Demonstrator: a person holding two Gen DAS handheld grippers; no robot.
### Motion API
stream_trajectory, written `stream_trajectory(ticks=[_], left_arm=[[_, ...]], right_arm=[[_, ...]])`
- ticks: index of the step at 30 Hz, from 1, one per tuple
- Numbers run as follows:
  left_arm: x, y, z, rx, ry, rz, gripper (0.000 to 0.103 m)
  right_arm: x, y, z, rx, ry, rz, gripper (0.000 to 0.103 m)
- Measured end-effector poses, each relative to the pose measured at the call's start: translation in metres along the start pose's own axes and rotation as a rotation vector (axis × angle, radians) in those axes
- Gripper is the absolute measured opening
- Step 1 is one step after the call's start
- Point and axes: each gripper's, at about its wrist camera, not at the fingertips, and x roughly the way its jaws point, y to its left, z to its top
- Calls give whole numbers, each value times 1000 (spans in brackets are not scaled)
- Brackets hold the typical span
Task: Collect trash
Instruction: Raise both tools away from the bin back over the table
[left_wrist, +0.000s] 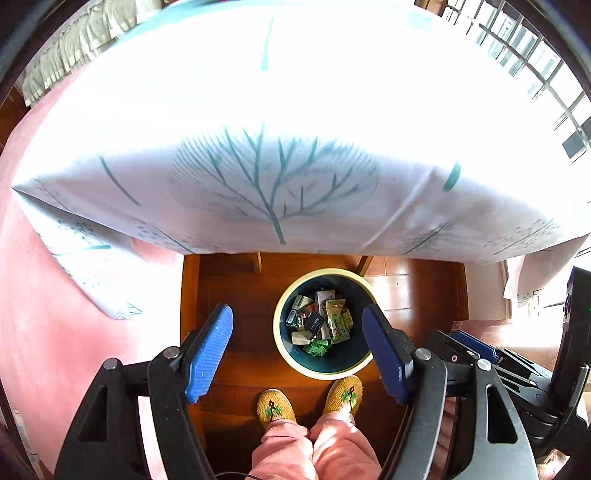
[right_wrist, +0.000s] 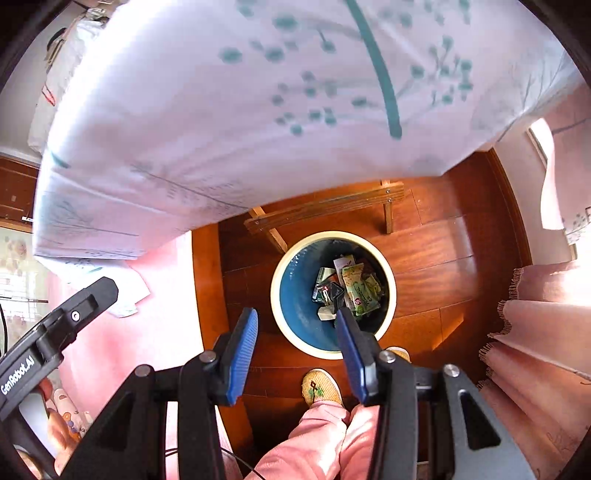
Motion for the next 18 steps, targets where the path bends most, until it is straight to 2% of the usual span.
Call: stream_trajectory(ticks=[5, 12, 15, 18], left_arm=[[-80, -3, 17, 24, -106, 36, 88], [-170, -18, 28, 118, -242, 125, 91], [-197, -27, 34, 172, -286, 168, 91], [-219, -36, 40, 205, -308, 171, 91]], right_arm=[[-69, 23, 6, -64, -69, 41, 45], [-148, 48, 21, -166, -181, 84, 45], [-176, 57, 29, -198, -249, 99, 45], [-198, 63, 42, -224, -303, 104, 45]])
